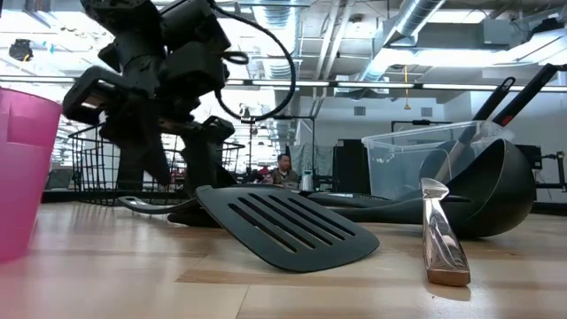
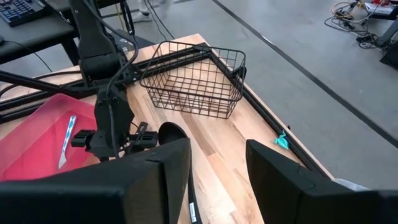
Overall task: Pick & Place Kitchen Items
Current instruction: Put the slotted spatula into the transparent bin
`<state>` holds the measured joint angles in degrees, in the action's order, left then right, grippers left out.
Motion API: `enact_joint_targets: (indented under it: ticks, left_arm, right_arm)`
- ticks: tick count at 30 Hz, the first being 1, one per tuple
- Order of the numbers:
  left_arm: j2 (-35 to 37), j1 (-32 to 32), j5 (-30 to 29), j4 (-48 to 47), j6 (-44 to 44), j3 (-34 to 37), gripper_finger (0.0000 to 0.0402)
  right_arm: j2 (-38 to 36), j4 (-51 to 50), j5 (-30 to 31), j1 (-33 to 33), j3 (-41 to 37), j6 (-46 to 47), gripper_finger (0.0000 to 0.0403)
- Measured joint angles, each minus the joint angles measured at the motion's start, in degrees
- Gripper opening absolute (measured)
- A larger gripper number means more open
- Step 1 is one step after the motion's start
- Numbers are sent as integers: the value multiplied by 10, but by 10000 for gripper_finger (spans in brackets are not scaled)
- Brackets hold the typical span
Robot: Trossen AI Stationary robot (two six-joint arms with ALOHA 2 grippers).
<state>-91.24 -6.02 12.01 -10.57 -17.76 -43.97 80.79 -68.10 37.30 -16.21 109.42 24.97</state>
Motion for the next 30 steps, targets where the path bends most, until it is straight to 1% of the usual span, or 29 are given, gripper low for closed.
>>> enact_joint_targets:
  ticks: [6, 27, 30]
  left_arm:
    - [0, 0, 0, -5, 0, -14, 271]
    - [0, 0, -5, -9, 4, -14, 271]
    - [0, 0, -14, -9, 2, -14, 271]
  right_arm:
    - [0, 0, 0, 0, 0, 0, 154]
    - [0, 0, 0, 0, 0, 1, 154]
    - [0, 0, 0, 0, 0, 1, 154]
